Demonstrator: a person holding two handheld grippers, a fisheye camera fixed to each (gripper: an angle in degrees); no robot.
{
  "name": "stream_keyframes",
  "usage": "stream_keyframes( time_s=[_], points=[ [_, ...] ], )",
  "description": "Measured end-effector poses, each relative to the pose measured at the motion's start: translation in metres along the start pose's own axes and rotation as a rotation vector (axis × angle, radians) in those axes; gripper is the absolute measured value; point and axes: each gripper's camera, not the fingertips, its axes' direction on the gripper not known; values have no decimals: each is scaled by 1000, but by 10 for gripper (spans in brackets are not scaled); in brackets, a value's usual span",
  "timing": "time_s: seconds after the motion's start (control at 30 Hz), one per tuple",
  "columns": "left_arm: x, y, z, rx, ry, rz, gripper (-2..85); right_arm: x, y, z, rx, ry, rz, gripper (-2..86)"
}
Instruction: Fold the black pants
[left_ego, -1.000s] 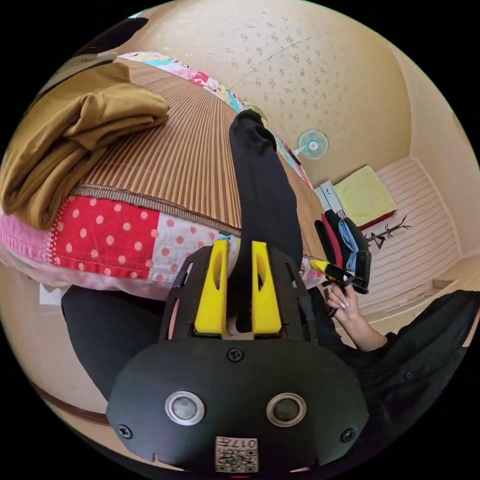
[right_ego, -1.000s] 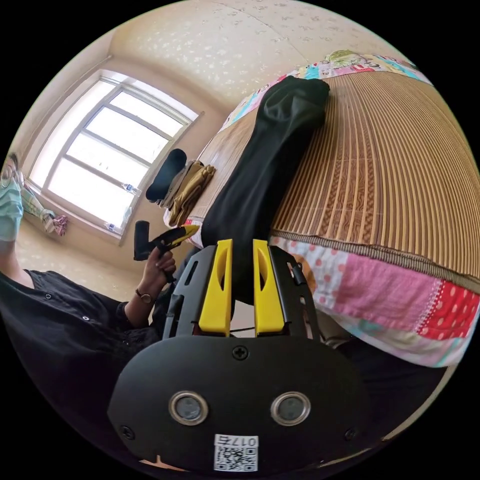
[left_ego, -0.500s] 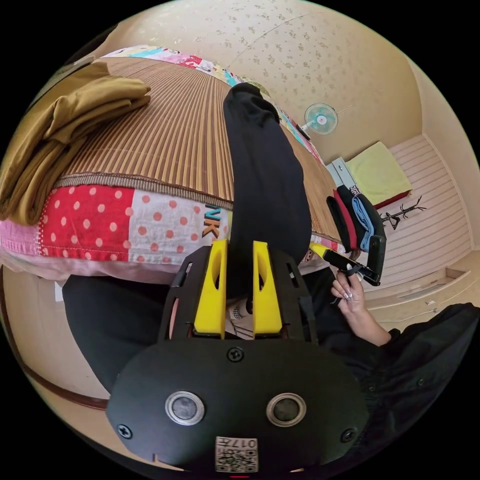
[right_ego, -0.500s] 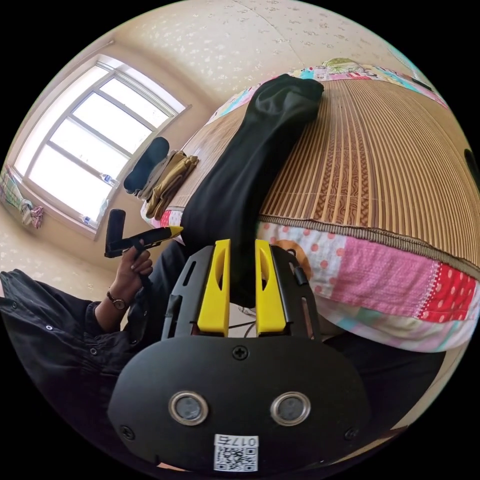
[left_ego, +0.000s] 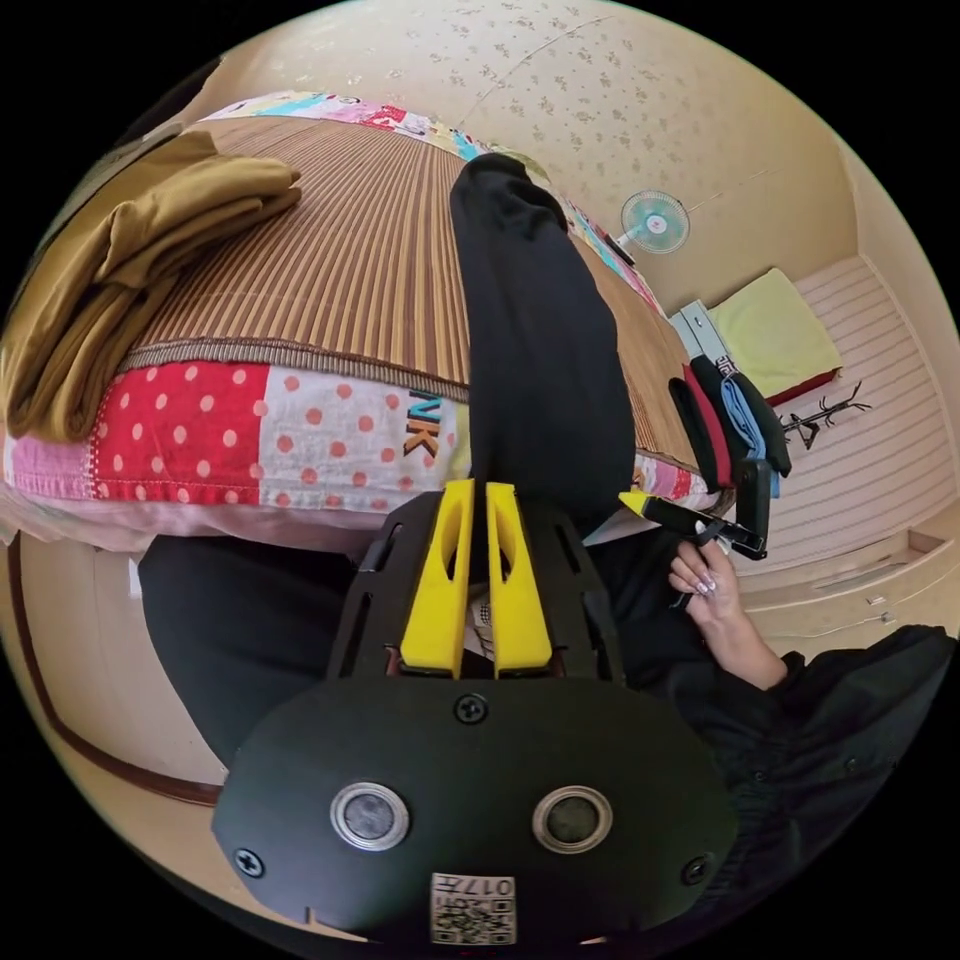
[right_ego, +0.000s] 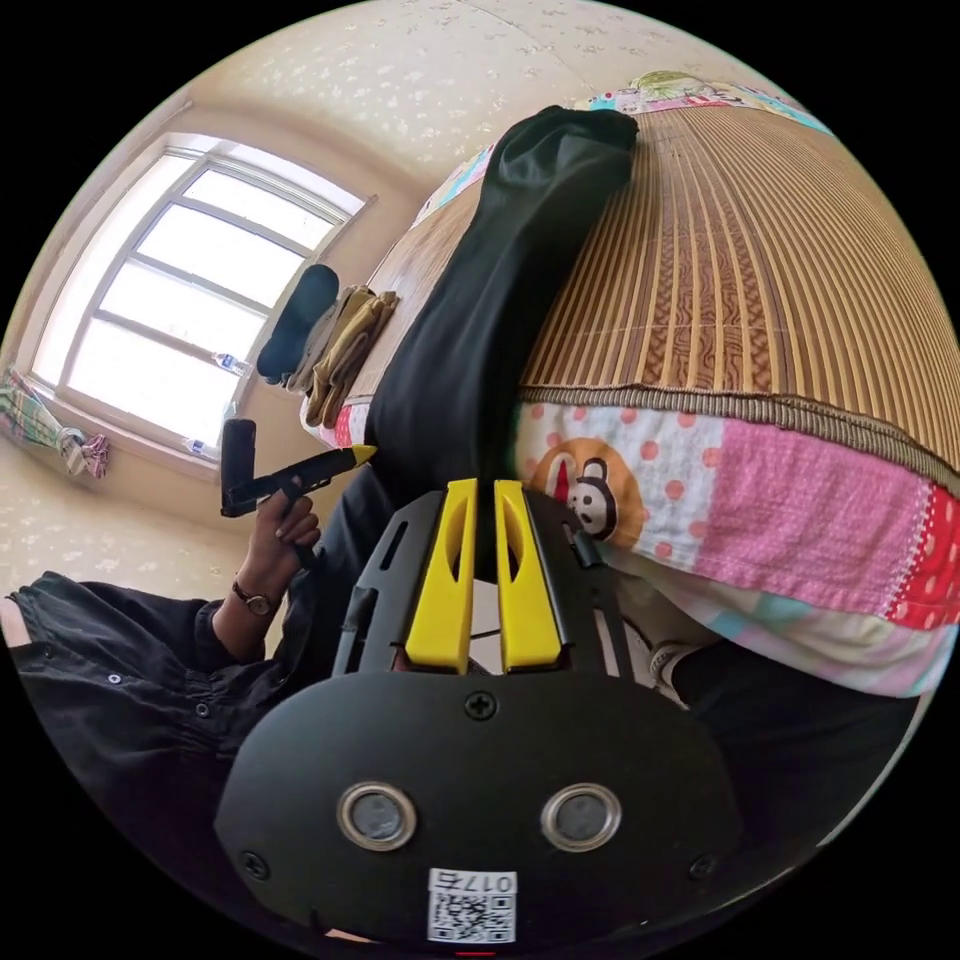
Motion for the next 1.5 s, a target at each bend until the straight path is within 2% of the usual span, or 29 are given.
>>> stream_keyframes(
  time_s=[0.17, 0.3, 0.57, 0.9, 1.13, 1.37, 1.5],
  points=[
    [7, -1, -5, -28, 87, 79, 12, 2, 9, -18, 25, -4, 9, 36],
    [-8, -4, 14, -115, 83, -2, 10, 12, 15, -16, 30, 16, 83, 43],
    [-11, -8, 16, -112, 81, -34, 10, -19, 19, -20, 84, 139, -25, 70],
    [-11, -19, 16, -129, 69, -37, 12, -14, 13, -12, 97, 66, -15, 69],
    [-14, -26, 19, -135, 69, -42, 13, -9, 9, 3, 68, 100, -23, 55],
    [-9, -34, 15, -134, 100, 15, 10, -5, -13, 3, -43, 0, -140, 30],
    [11, -32, -11, -31, 195, 183, 5, 7, -18, -41, 69, -224, -155, 21]
  ],
)
